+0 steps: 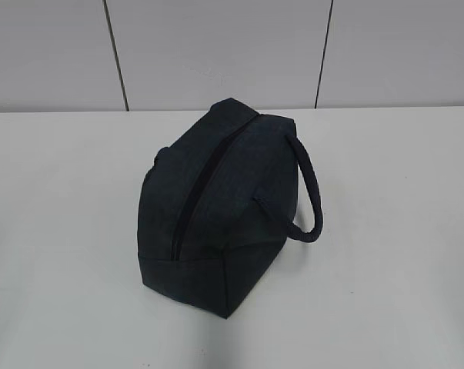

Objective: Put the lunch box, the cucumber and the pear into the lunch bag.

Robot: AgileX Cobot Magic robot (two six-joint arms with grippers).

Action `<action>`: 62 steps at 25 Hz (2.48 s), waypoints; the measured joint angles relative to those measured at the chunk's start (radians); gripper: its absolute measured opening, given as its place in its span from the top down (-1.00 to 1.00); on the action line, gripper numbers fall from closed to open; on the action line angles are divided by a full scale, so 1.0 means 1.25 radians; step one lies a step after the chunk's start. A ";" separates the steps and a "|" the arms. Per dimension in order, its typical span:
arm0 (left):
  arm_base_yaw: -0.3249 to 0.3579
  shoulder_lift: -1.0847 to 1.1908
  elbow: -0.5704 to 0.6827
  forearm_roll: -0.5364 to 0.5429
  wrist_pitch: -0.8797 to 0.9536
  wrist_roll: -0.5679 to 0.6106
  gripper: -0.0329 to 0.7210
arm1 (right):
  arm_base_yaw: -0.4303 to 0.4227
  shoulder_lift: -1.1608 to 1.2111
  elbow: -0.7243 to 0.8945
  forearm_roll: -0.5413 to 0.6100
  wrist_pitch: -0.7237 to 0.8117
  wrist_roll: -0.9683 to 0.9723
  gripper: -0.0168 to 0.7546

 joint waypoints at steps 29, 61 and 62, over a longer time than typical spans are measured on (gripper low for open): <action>0.282 -0.002 0.000 0.006 0.000 0.000 0.19 | -0.263 -0.042 0.002 -0.037 -0.010 -0.006 -0.06; 0.382 -0.002 0.000 0.007 0.000 0.000 0.20 | -0.340 -0.042 0.002 -0.045 -0.012 -0.006 -0.06; 0.382 -0.002 0.000 0.007 0.000 0.000 0.20 | -0.340 -0.042 0.002 -0.045 -0.012 -0.006 -0.06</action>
